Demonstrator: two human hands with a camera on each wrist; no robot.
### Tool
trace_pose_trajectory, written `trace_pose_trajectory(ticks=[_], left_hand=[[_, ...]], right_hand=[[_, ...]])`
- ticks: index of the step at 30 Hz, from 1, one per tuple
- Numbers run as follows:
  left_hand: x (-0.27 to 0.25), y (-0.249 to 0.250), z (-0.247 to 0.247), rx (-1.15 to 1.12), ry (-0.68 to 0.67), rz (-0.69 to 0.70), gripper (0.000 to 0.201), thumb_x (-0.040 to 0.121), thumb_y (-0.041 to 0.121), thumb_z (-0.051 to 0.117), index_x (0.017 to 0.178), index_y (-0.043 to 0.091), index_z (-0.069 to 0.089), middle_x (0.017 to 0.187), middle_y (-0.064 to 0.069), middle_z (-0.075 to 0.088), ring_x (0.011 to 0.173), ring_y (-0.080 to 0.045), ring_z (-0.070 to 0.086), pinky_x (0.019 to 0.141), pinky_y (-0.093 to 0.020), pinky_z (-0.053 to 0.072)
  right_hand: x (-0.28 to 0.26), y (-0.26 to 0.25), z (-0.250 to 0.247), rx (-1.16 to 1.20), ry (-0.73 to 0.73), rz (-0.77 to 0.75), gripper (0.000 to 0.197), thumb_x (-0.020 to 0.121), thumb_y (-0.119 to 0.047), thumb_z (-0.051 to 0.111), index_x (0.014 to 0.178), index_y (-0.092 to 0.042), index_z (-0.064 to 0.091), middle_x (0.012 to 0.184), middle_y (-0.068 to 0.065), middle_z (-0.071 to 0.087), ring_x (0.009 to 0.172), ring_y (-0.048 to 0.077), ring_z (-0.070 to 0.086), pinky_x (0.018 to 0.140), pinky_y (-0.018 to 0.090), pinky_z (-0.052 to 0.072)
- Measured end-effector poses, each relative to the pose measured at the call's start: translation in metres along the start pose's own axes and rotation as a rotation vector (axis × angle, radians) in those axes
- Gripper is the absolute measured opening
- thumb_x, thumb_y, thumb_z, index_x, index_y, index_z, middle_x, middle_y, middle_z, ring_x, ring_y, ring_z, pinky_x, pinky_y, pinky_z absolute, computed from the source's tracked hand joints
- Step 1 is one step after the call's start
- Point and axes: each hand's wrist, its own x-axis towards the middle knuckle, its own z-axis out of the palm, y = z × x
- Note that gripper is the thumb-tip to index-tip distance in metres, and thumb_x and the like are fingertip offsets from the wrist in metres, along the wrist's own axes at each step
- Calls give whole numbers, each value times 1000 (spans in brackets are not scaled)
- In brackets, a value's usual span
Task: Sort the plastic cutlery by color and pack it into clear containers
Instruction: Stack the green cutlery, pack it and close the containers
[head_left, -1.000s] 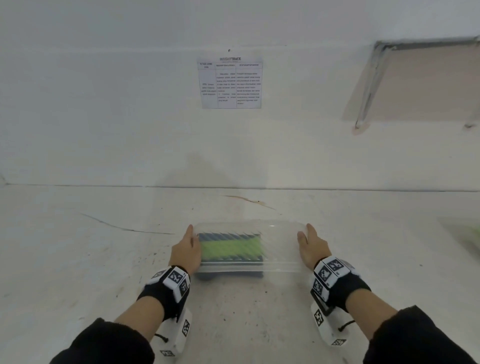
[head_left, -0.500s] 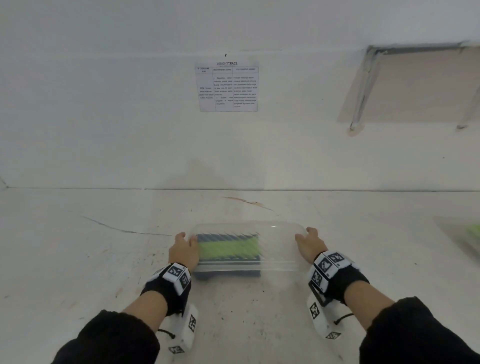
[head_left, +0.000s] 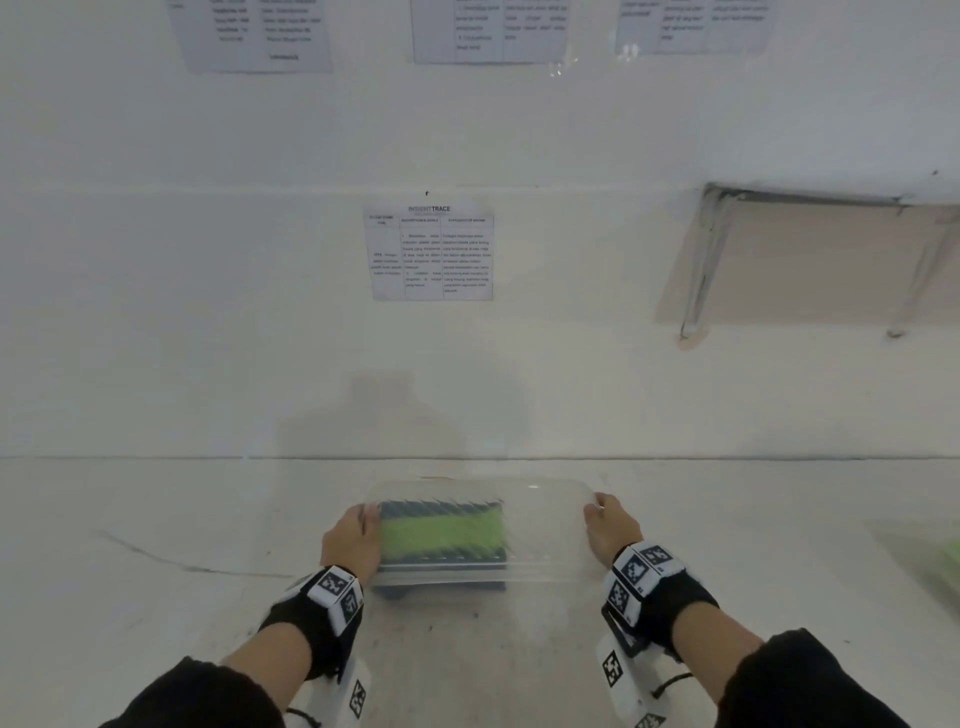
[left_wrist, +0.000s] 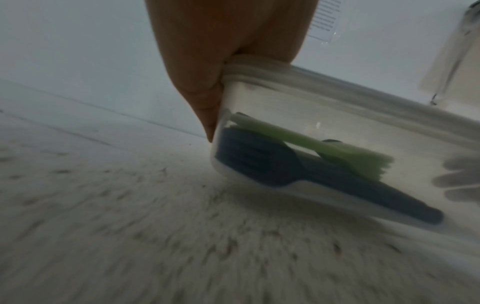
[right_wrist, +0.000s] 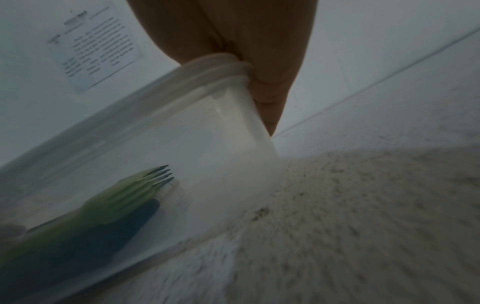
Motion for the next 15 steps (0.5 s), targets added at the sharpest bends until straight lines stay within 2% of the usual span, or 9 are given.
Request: trace_pose_trajectory(ticks=[5, 12, 15], left_hand=[[33, 11, 9, 28, -8, 11, 39, 102, 23, 32, 121, -1, 56, 122, -23, 59, 114, -35, 53, 93, -31, 37], [62, 12, 18, 30, -2, 16, 38, 102, 23, 33, 117, -2, 58, 119, -23, 60, 111, -35, 54, 90, -30, 38], [67, 9, 24, 48, -13, 17, 36, 102, 22, 33, 109, -2, 59, 117, -24, 61, 109, -36, 55, 84, -30, 36]], right_hand=[[33, -4, 7, -1, 5, 14, 42, 101, -17, 31, 141, -3, 32, 139, 20, 44, 127, 33, 44, 100, 31, 35], [57, -15, 15, -2, 24, 1, 43, 102, -18, 29, 142, -3, 29, 140, 20, 43, 128, 32, 43, 100, 30, 35], [62, -15, 20, -7, 22, -3, 44, 103, -20, 28, 144, -5, 27, 142, 20, 41, 129, 32, 41, 101, 31, 35]])
